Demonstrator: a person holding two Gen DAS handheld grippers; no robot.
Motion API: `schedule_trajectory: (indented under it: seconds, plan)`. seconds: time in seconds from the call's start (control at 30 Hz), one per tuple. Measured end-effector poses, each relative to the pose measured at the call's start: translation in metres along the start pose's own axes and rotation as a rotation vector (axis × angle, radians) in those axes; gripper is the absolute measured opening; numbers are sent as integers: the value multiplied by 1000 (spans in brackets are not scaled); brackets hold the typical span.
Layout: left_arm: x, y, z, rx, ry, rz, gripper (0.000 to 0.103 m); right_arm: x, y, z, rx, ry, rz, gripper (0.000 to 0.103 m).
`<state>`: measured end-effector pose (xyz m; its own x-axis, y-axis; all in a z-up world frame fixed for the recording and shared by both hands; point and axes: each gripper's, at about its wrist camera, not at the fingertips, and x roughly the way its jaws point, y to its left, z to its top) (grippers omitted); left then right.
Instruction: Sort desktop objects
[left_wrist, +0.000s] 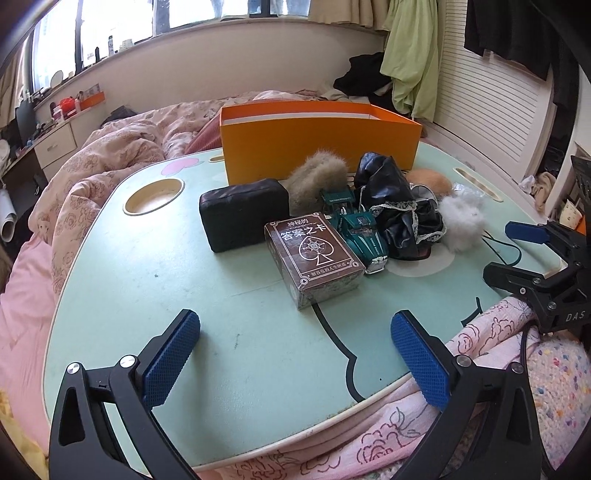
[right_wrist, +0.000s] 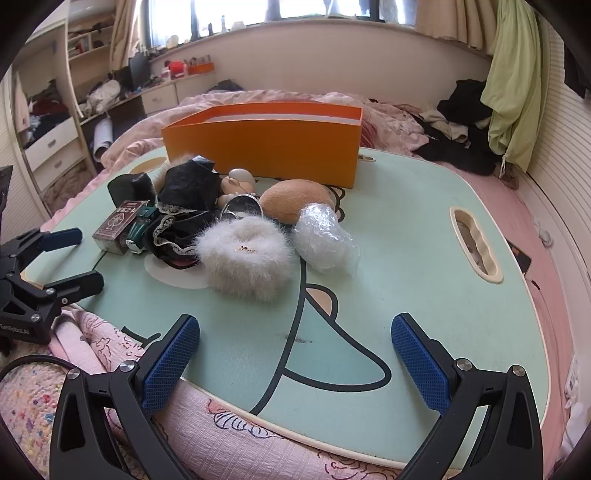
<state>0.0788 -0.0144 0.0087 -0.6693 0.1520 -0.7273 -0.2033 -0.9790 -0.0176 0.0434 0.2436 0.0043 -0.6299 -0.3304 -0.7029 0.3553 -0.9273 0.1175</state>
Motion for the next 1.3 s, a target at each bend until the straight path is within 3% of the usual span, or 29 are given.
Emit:
schedule_trajectory:
  seconds: [0.43,0.77,0.93,1.07,1.17,1.3]
  plan:
    - [2,-2,0,21,-28,-24,103,2,-1,1,-22,-25,20,103]
    - [1,-2,0,23,-34,-26,103,1,-1,-4,-27,-94,34,102]
    - [2,-2,0,21,-34,-27,103,-12,-10,-5,22,-164,63,82]
    - [1,-2,0,21,-35,-27,103,-24,-25,7,86,-258,16,81]
    - [1,-2,0,22,-35,-27,103,-17,-38,20,163,-246,13,68]
    - [1,-2,0,21,-36,-27,103,-1,-37,34,184,-198,43,61]
